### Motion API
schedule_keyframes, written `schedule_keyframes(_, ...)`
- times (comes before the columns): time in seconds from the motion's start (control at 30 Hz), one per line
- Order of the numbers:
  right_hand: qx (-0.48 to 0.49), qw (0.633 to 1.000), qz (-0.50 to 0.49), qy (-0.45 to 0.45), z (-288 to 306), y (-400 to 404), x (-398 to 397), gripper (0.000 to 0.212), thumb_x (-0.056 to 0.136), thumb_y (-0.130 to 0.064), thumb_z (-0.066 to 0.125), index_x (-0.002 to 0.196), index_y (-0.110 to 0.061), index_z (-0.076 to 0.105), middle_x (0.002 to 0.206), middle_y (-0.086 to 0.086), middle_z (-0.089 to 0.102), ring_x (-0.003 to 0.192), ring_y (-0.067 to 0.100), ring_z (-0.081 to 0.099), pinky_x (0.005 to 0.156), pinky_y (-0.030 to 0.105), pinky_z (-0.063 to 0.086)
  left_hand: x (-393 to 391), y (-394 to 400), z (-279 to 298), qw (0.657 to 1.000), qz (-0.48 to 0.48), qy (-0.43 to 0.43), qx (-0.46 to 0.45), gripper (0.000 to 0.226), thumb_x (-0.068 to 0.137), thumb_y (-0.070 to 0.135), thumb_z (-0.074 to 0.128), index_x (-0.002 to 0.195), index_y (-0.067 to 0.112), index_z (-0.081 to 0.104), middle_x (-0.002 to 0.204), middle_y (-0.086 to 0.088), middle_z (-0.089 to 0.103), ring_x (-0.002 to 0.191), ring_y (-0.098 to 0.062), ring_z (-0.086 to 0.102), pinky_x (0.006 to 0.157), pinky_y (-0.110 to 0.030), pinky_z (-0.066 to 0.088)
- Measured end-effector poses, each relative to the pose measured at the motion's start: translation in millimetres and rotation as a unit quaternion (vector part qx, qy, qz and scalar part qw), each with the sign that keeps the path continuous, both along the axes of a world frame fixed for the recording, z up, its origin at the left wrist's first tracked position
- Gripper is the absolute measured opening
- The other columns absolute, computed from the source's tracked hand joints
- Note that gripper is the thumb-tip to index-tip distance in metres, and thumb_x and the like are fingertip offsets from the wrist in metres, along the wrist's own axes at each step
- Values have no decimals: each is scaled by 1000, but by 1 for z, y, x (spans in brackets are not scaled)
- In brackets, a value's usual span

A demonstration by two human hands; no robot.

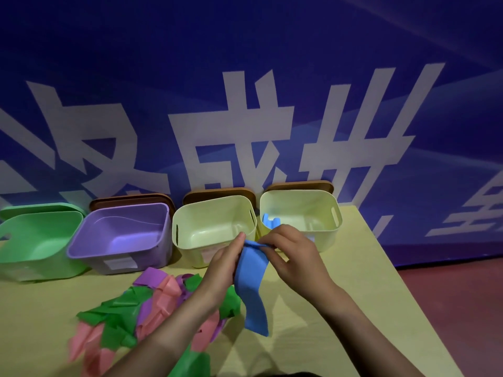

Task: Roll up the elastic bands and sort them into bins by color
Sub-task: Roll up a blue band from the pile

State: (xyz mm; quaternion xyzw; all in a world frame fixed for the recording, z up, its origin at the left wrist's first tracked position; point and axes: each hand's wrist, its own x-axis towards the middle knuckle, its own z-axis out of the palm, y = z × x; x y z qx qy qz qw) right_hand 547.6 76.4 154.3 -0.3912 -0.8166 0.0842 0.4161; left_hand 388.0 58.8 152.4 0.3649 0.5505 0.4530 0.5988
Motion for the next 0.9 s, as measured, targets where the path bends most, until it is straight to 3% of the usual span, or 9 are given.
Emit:
schedule_keyframes(0.07, 38, 999, 3, -35, -1, 0, 0, 14, 91, -16, 59, 96, -9, 70, 86, 2, 61, 80, 19, 56, 68, 29, 47, -2, -1, 2, 1000, 2, -5, 20, 63, 72, 59, 58, 103, 5, 69, 105, -18, 70, 108, -33, 63, 101, -50, 43)
schedule_keyframes(0.2, 77, 995, 10, -56, 2, -1, 0, 18, 92, -16, 57, 98, -8, 72, 87, 4, 62, 79, 19, 55, 66, 30, 46, -3, -7, 0, 999, 9, -3, 48, 30, 78, 46, 62, 93, 24, 76, 105, -1, 73, 110, -19, 63, 105, -42, 42)
schedule_keyframes(0.3, 75, 994, 40, -68, 4, -2, 0, 20, 92, -16, 56, 100, -7, 71, 89, 5, 62, 81, 18, 55, 67, 30, 47, -4, -10, -1, 998, 34, -10, 53, 15, 86, 31, 63, 86, 26, 77, 101, 2, 74, 108, -17, 63, 104, -36, 43)
schedule_keyframes(0.37, 6, 997, 67, -40, 3, -6, 1, 23, 90, -18, 56, 105, -10, 70, 96, 1, 62, 90, 15, 58, 74, 29, 50, -6, -12, -1, 997, 48, -6, 56, 14, 89, 27, 61, 90, 25, 75, 102, 4, 73, 109, -15, 62, 101, -32, 43)
schedule_keyframes(0.47, -153, 982, 77, 81, 2, -15, 0, 30, 88, -26, 54, 114, -19, 68, 107, -4, 62, 102, 10, 59, 82, 22, 48, -8, -17, -2, 995, 51, 20, 80, 15, 91, 24, 59, 90, 25, 74, 102, 2, 73, 106, -14, 62, 97, -31, 43)
schedule_keyframes(0.6, -347, 918, 43, 185, 4, -23, -16, 18, 89, -27, 65, 107, -27, 68, 92, -2, 69, 82, 2, 61, 75, 24, 51, -9, -29, -4, 989, 41, 76, 118, 21, 94, 20, 56, 80, 22, 71, 86, -4, 64, 84, -10, 55, 77, -22, 41)
schedule_keyframes(0.67, -372, 907, 42, 194, 4, -25, -23, 6, 88, -18, 68, 92, -22, 71, 81, -1, 68, 70, 5, 57, 68, 25, 48, -9, -36, -5, 985, 34, 102, 138, 21, 94, 22, 57, 80, 11, 68, 78, -4, 58, 74, -7, 50, 67, -21, 37)
schedule_keyframes(0.8, -378, 897, 59, 223, 5, -28, -33, 5, 85, -7, 69, 81, -11, 69, 73, -5, 65, 67, 7, 55, 65, 20, 43, -15, -46, -4, 976, 57, 120, 171, 64, 73, 54, 56, 75, -9, 51, 68, -9, 41, 66, -12, 38, 60, -29, 27)
schedule_keyframes(0.9, -396, 885, 81, 232, 10, -30, -40, 10, 84, -3, 69, 78, -10, 67, 72, 0, 63, 67, 10, 54, 64, 21, 42, -24, -49, 2, 981, 60, 96, 159, 61, 74, 53, 60, 73, -8, 53, 69, -10, 46, 68, -15, 42, 63, -30, 32)
